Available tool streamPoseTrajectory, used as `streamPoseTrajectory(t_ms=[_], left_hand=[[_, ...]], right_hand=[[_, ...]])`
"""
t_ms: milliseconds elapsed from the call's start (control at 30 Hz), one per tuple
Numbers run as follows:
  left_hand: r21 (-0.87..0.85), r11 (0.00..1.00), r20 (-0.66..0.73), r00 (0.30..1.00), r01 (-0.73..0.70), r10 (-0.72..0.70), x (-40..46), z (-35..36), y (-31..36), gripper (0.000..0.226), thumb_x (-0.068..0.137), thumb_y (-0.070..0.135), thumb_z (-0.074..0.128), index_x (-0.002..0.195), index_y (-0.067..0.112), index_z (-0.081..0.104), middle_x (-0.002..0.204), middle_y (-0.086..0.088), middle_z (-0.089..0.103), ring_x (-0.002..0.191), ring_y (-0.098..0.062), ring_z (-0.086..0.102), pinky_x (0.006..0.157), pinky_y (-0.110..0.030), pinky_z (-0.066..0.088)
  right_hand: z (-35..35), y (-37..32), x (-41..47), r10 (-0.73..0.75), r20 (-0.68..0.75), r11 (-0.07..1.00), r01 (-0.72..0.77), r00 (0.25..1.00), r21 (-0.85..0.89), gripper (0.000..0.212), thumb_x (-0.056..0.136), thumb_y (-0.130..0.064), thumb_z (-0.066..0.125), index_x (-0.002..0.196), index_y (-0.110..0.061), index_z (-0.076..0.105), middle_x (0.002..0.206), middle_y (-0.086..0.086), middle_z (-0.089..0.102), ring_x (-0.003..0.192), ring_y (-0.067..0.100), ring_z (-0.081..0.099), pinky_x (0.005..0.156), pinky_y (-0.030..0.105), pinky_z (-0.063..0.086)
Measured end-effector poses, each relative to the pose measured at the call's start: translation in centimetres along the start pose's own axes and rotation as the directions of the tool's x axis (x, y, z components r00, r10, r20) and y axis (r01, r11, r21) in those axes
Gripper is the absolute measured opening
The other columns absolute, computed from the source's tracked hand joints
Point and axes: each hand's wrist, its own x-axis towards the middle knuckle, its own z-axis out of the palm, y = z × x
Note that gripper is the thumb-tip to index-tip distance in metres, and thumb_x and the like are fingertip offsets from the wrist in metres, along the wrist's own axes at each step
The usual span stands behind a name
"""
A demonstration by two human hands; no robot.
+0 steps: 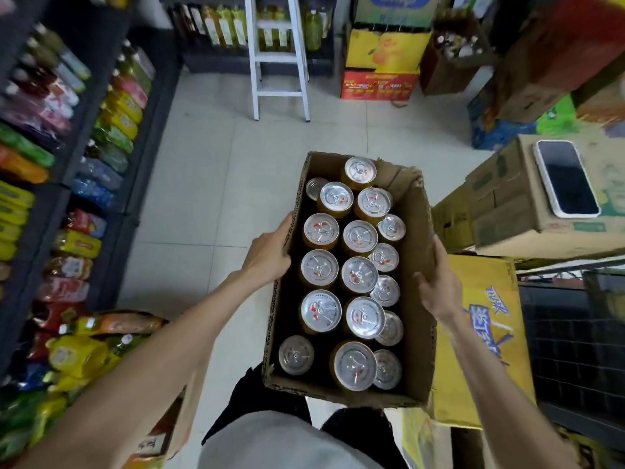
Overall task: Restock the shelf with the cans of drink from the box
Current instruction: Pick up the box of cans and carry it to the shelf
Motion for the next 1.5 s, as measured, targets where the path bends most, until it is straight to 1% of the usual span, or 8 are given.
streamPoseTrajectory(t_ms=[100,233,400,500,733,833,1067,1500], left_hand=[[-0.008,1.0,-0.011,1.0,0.012,-0.012,2.3,-3.5,-1.9,0.085,0.083,-0.002,0.049,0.149,0.032,0.008,0.086,-0.015,0.06,0.077,-0.026,0.057,0.067,-0.033,0.047],[-0.019,0.999,-0.064,0.997,0.039,-0.041,6.1,-6.9,-3.9,0.085,0.084,-0.001,0.052,0.149,0.033,0.008,0.107,-0.018,0.063,0.09,-0.033,0.061,0.076,-0.035,0.05],[-0.047,0.995,-0.106,0.99,0.091,-0.096,12.1,-10.7,-5.1,0.084,0.085,-0.003,0.053,0.149,0.029,0.009,0.117,-0.019,0.061,0.091,-0.032,0.061,0.073,-0.035,0.051],[-0.047,0.989,-0.133,0.98,0.141,-0.146,16.6,-12.8,-5.1,0.082,0.086,-0.004,0.052,0.149,0.028,0.011,0.127,-0.018,0.057,0.106,-0.036,0.057,0.081,-0.034,0.047],[-0.107,0.97,-0.142,0.962,0.218,-0.232,27.4,-19.1,-6.0,0.086,0.081,-0.001,0.055,0.149,0.031,0.013,0.131,-0.017,0.055,0.108,-0.035,0.058,0.085,-0.034,0.048],[-0.143,0.967,-0.166,0.958,0.21,-0.233,31.5,-22.3,-5.5,0.087,0.081,-0.004,0.054,0.149,0.03,0.012,0.14,-0.012,0.048,0.115,-0.032,0.055,0.088,-0.033,0.048],[-0.198,0.966,-0.216,0.954,0.165,-0.207,42.2,-30.4,-4.7,0.088,0.082,-0.005,0.053,0.148,0.035,0.012,0.125,-0.011,0.06,0.094,-0.025,0.062,0.072,-0.026,0.049],[-0.152,0.982,-0.175,0.974,0.116,-0.143,63.6,-47.9,-5.6,0.088,0.082,-0.001,0.055,0.147,0.039,0.012,0.132,-0.007,0.056,0.109,-0.029,0.059,0.086,-0.037,0.051]], right_hand=[[1.7,-4.2,2.3,-0.001,-0.001,1.0,0.001,1.0,0.0,0.077,0.085,-0.002,0.057,0.148,-0.024,0.018,0.119,0.019,0.064,0.102,0.041,0.061,0.082,0.042,0.049],[3.1,-9.2,6.7,-0.025,0.007,0.999,0.025,1.0,-0.028,0.079,0.086,-0.003,0.055,0.147,-0.033,0.015,0.119,0.02,0.064,0.104,0.043,0.06,0.09,0.05,0.049],[4.8,-14.9,13.9,-0.116,0.038,0.993,0.117,0.993,-0.015,0.079,0.086,0.0,0.053,0.146,-0.034,0.015,0.118,0.017,0.065,0.1,0.039,0.062,0.088,0.049,0.051],[5.4,-17.8,19.5,-0.153,0.066,0.988,0.155,0.986,-0.025,0.078,0.087,0.003,0.052,0.147,-0.031,0.016,0.122,0.014,0.063,0.103,0.037,0.061,0.09,0.044,0.049],[6.0,-25.0,33.3,-0.257,0.145,0.962,0.267,0.955,-0.053,0.08,0.081,0.003,0.049,0.147,-0.03,0.02,0.105,0.018,0.069,0.086,0.041,0.062,0.074,0.04,0.049],[6.0,-28.7,38.7,-0.274,0.169,0.956,0.287,0.947,-0.056,0.079,0.082,0.002,0.049,0.147,-0.032,0.02,0.106,0.018,0.068,0.089,0.043,0.062,0.074,0.04,0.048],[6.2,-37.6,50.7,-0.338,0.173,0.932,0.355,0.925,-0.077,0.078,0.082,0.0,0.053,0.148,-0.028,0.021,0.112,0.021,0.066,0.095,0.044,0.061,0.079,0.042,0.048],[8.8,-53.7,70.4,-0.342,0.147,0.933,0.354,0.928,-0.066,0.079,0.082,0.001,0.059,0.147,-0.029,0.025,0.12,0.016,0.064,0.102,0.035,0.062,0.074,0.031,0.046]])
